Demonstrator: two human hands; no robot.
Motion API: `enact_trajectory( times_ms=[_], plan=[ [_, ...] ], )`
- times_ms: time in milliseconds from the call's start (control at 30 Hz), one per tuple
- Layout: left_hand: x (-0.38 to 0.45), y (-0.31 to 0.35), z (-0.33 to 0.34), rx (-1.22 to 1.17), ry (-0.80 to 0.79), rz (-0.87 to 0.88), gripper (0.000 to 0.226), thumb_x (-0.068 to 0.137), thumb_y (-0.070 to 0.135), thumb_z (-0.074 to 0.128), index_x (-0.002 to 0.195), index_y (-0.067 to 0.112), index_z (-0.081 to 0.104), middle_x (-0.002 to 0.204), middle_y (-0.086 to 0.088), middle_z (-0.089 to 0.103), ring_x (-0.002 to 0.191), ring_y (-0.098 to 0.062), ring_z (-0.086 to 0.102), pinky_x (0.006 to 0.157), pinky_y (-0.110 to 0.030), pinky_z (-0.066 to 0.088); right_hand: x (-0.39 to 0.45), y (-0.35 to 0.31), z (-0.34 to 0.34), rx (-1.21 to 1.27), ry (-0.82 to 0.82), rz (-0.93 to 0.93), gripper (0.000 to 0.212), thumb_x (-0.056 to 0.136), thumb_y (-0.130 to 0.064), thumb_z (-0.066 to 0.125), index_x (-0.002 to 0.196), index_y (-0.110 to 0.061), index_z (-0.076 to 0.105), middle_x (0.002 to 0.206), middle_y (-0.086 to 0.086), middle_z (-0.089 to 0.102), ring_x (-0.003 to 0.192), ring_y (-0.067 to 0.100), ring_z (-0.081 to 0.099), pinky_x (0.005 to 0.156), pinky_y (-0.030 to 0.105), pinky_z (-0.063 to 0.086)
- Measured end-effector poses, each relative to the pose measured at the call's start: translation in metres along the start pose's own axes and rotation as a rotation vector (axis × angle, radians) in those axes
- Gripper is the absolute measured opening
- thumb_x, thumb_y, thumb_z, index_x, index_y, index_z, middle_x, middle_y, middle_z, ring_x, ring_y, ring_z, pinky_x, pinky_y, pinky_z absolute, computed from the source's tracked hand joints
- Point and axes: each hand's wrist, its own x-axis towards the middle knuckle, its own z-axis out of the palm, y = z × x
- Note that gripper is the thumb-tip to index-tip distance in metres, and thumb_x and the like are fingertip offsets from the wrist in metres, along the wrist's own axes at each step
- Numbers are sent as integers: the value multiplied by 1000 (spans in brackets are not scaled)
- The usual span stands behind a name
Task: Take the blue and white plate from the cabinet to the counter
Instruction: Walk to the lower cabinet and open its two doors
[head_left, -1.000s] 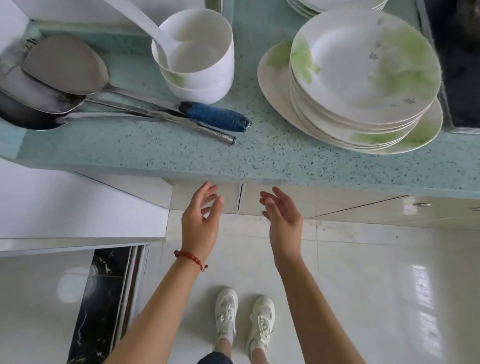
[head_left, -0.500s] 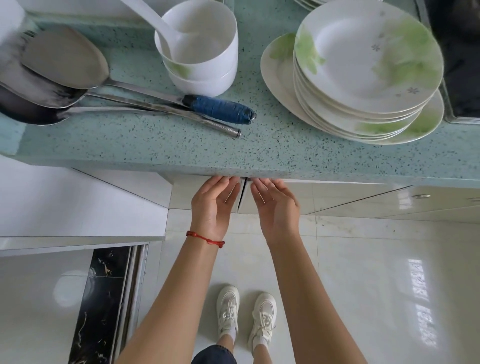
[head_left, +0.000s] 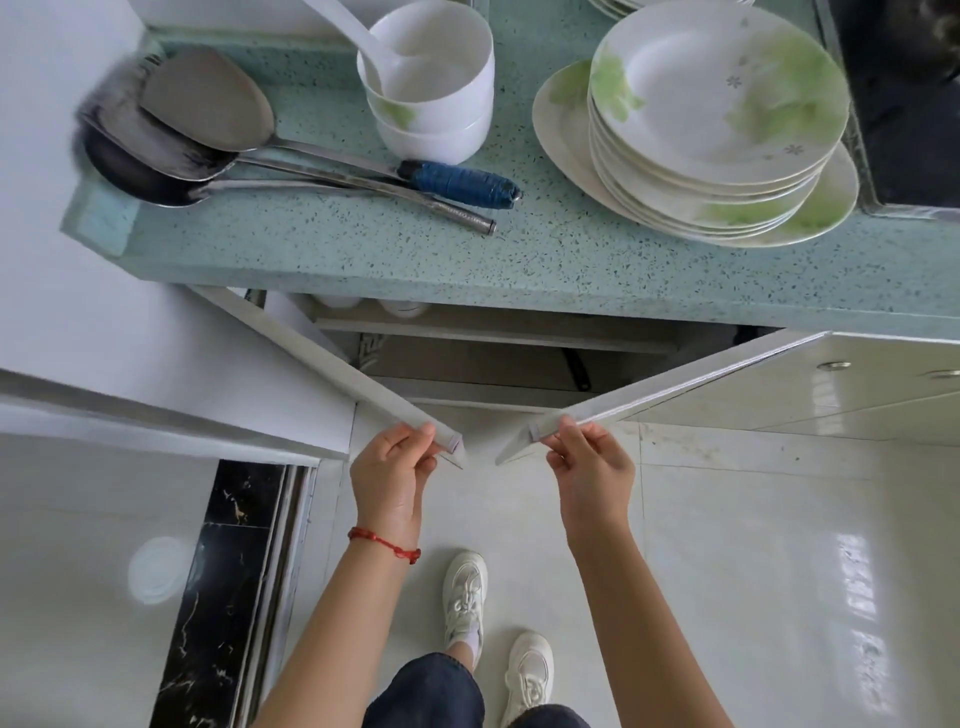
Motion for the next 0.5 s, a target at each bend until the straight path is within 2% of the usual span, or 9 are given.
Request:
enact_trajectory(
  times_ms=[167, 267, 433, 500],
  plan=[
    [-14, -3, -30, 24, 52, 43, 18, 76, -5, 63, 67, 9, 59, 44, 8, 60, 43, -4, 49, 45, -14, 42, -22, 7, -42, -114, 33, -16, 20, 79, -13, 67, 66, -8, 53, 48, -3, 58, 49, 13, 44, 49, 16, 44],
    [-26, -2, -48, 68, 61, 80, 26, 75, -6, 63, 59, 13, 58, 39, 9, 56, 39, -3, 43, 45, -14, 39, -37, 6, -71, -164, 25, -33, 22, 79, -12, 66, 61, -12, 54, 49, -3, 56, 49, 14, 42, 53, 20, 43],
    [-43, 3, -85, 214, 104, 121, 26, 74, -2, 67, 55, 13, 56, 39, 8, 54, 43, -9, 45, 60, -27, 43, -56, 2, -113, -233, 16, -59, 23, 80, -8, 64, 58, -11, 54, 56, 4, 49, 52, 17, 38, 58, 27, 38],
    [-50, 6, -97, 249, 136, 148, 27, 74, -3, 67, 55, 14, 56, 36, 8, 55, 40, -6, 49, 55, -22, 45, -62, 0, -128, -259, 24, -67, 23, 79, -7, 64, 59, -10, 54, 57, 5, 47, 52, 17, 37, 58, 27, 38]
  ],
)
